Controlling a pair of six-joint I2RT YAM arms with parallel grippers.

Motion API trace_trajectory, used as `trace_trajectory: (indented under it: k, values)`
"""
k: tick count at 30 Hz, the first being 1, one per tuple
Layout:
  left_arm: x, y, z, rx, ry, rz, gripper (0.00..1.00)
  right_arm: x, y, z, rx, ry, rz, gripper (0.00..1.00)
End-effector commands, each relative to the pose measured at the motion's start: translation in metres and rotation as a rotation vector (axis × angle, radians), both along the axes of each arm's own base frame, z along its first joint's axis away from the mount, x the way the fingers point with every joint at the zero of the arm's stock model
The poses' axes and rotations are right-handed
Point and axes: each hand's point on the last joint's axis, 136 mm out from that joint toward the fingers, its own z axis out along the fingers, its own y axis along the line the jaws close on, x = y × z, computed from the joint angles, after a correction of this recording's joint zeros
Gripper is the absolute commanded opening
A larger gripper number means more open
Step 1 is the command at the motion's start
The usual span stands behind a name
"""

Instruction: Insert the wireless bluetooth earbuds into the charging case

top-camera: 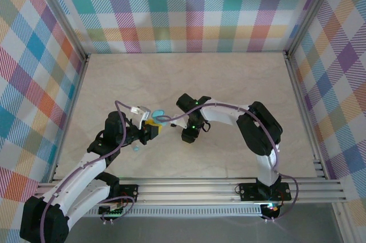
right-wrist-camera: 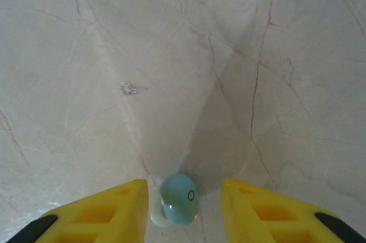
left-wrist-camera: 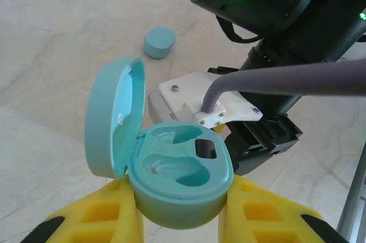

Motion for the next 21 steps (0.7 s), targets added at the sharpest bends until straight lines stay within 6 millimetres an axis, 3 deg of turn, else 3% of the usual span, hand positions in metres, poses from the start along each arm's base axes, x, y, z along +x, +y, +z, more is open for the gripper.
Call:
trace_trajectory:
  k: [1, 11, 21]
  values:
    - [0.000, 0.000, 0.007, -0.003, -0.024, 0.000, 0.02, 0.000, 0.000, -0.001, -0.018, 0.013, 0.016, 0.38]
    - [-0.001, 0.000, 0.009, -0.002, -0.025, -0.001, 0.02, 0.004, -0.006, -0.008, -0.061, 0.004, -0.013, 0.28]
    - [0.001, 0.001, 0.011, -0.007, -0.036, 0.008, 0.02, 0.014, -0.010, -0.001, -0.083, -0.035, -0.116, 0.17]
